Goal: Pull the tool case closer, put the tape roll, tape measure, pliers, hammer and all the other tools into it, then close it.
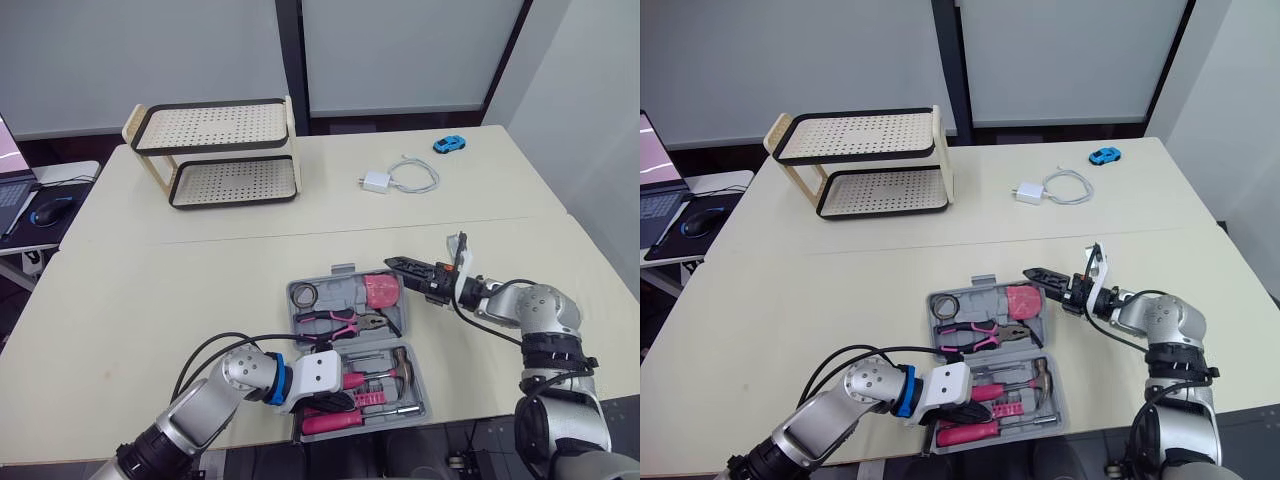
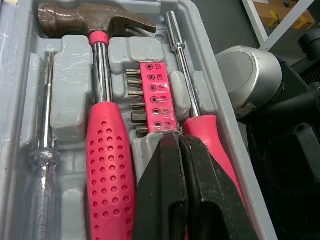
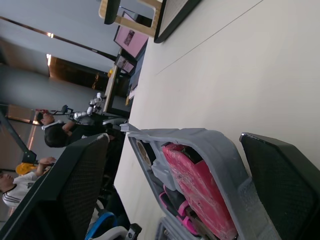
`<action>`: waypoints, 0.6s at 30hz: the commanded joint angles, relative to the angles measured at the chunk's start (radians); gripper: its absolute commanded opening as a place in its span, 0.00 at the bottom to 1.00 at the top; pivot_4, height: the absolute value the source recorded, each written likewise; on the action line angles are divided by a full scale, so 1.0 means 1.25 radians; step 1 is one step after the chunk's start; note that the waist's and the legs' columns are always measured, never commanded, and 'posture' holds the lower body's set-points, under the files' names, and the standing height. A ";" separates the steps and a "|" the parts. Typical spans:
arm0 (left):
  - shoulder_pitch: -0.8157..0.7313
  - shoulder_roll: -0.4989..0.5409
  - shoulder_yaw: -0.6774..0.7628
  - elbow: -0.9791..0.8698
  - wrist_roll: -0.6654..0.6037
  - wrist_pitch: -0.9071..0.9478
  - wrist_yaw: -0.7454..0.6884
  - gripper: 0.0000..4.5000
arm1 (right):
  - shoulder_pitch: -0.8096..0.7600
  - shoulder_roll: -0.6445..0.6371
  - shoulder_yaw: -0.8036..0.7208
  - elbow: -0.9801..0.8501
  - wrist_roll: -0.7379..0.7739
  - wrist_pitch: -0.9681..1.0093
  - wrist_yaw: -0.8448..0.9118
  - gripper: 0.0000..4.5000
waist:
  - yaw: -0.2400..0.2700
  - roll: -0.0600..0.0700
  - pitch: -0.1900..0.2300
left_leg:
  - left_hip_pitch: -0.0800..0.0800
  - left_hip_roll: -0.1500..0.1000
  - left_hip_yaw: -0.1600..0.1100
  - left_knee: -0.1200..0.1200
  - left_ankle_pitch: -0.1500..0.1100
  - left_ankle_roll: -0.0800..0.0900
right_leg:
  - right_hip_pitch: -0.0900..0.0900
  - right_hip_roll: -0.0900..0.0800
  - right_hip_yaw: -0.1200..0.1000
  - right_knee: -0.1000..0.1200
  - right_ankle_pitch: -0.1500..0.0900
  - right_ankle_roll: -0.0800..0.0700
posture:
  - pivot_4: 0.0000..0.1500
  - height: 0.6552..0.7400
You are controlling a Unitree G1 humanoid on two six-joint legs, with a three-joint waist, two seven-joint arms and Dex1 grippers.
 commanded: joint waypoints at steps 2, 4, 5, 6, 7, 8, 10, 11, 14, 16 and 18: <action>0.014 0.010 0.000 0.003 0.011 -0.012 0.002 0.01 | 0.009 -0.001 -0.022 -0.077 0.062 0.049 -0.017 1.00 | 0.000 0.000 0.000 | 0.000 0.000 0.000 0.000 0.000 0.000 | 0.000 0.000 0.000 0.000 0.000 0.000 | 1.00 1.00; 0.018 0.012 0.014 -0.008 0.004 -0.023 0.006 0.01 | 0.017 -0.001 -0.027 -0.102 0.079 0.068 -0.028 1.00 | 0.000 0.000 0.000 | 0.000 0.000 0.000 0.000 0.000 0.000 | 0.000 0.000 0.000 0.000 0.000 0.000 | 1.00 1.00; 0.020 0.013 0.021 -0.015 0.000 -0.028 0.007 0.01 | 0.022 -0.002 -0.029 -0.114 0.087 0.077 -0.032 1.00 | 0.000 0.000 0.000 | 0.000 0.000 0.000 0.000 0.000 0.000 | 0.000 0.000 0.000 0.000 0.000 0.000 | 1.00 1.00; 0.028 0.018 0.036 -0.036 -0.015 -0.028 0.006 0.01 | 0.027 -0.001 -0.033 -0.127 0.095 0.087 -0.038 1.00 | 0.000 0.000 0.000 | 0.000 0.000 0.000 0.000 0.000 0.000 | 0.000 0.000 0.000 0.000 0.000 0.000 | 1.00 1.00; 0.036 0.024 0.053 -0.060 -0.030 -0.026 0.004 0.01 | 0.031 -0.001 -0.036 -0.137 0.102 0.094 -0.044 1.00 | -0.001 0.000 0.000 | 0.000 0.000 0.000 0.000 0.000 0.000 | 0.000 0.000 0.000 0.000 0.000 0.000 | 1.00 1.00; 0.048 0.037 0.077 -0.094 -0.053 -0.019 -0.003 0.01 | 0.034 0.000 -0.041 -0.146 0.110 0.102 -0.050 1.00 | -0.002 0.000 0.000 | 0.000 0.000 0.000 0.000 0.000 0.000 | -0.001 0.000 0.000 0.000 0.000 0.000 | 1.00 1.00; 0.072 0.063 0.120 -0.150 -0.092 -0.001 -0.012 0.01 | 0.039 0.002 -0.050 -0.164 0.125 0.115 -0.063 1.00 | -0.002 0.001 0.000 | -0.001 0.001 -0.001 -0.001 0.000 0.000 | -0.001 0.000 0.000 0.000 0.000 0.000 | 1.00 1.00; 0.086 0.084 0.143 -0.178 -0.110 0.002 -0.019 0.01 | 0.042 0.005 -0.054 -0.173 0.133 0.122 -0.070 1.00 | -0.001 0.001 0.001 | -0.001 0.001 -0.001 0.000 0.000 0.000 | -0.001 0.000 0.000 0.000 0.000 0.000 | 1.00 1.00; 0.120 0.142 0.196 -0.236 -0.145 0.010 -0.038 0.01 | 0.052 0.008 -0.060 -0.199 0.154 0.143 -0.084 1.00 | -0.001 0.001 0.001 | -0.001 0.001 -0.001 -0.001 0.000 0.000 | -0.001 0.000 0.000 0.000 0.000 0.000 | 1.00 1.00; 0.156 0.185 0.250 -0.279 -0.193 0.034 -0.052 0.01 | 0.056 0.007 -0.066 -0.214 0.171 0.159 -0.091 1.00 | -0.002 0.002 0.001 | -0.001 0.001 0.000 -0.001 0.000 0.000 | -0.001 0.000 0.000 0.000 0.000 0.000 | 1.00 1.00; 0.215 0.241 0.312 -0.300 -0.225 0.037 -0.077 0.01 | 0.060 0.008 -0.074 -0.236 0.191 0.183 -0.101 1.00 | -0.003 0.002 0.002 | -0.001 0.001 0.000 -0.001 0.000 0.000 | -0.001 0.000 0.000 0.000 0.000 0.000 | 1.00 1.00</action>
